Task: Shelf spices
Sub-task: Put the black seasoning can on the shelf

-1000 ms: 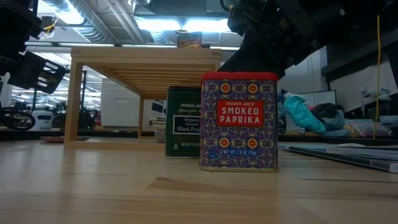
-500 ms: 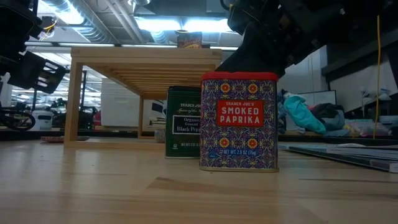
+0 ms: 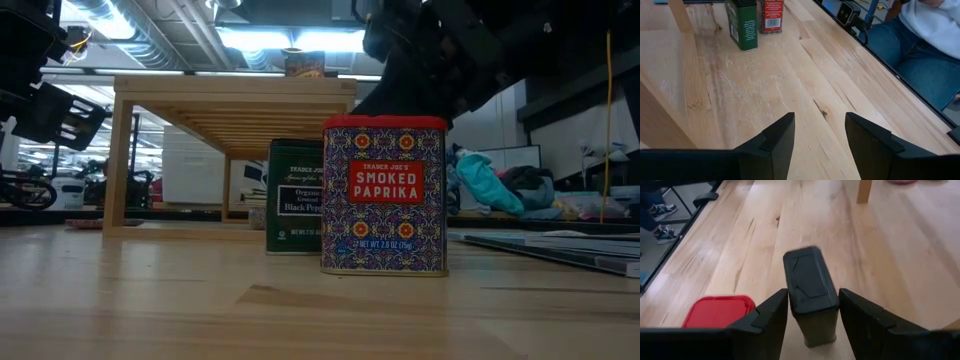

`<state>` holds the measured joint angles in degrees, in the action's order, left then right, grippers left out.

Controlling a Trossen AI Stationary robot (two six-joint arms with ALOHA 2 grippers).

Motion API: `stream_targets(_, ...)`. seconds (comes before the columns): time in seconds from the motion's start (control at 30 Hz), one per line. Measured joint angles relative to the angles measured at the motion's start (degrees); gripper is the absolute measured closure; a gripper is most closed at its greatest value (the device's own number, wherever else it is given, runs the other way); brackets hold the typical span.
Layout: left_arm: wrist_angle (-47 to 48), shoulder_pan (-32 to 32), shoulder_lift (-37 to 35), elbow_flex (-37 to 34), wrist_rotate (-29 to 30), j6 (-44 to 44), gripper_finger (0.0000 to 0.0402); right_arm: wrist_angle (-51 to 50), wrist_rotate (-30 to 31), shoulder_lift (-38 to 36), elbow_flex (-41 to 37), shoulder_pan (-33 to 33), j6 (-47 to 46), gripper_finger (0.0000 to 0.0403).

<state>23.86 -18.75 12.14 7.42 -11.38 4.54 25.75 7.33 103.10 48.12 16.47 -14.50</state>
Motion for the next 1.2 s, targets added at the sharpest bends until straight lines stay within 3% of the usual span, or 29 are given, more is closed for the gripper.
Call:
stream_targets(0.63,0.00,-0.01,0.02,0.00,0.00,0.00,0.0233,7.81,-1.94,5.64,0.02,0.00,-3.15,0.0221)
stream_targets(1.07,0.00,0.00,0.02,0.00,0.00,0.00,0.0233,8.66,1.20,5.98,0.02,0.00,-3.05,0.0221)
stream_targets(1.2,0.00,0.00,0.02,0.00,0.00,0.00,0.0233,9.05,1.22,6.00,0.20,0.00,-3.04,0.0238)
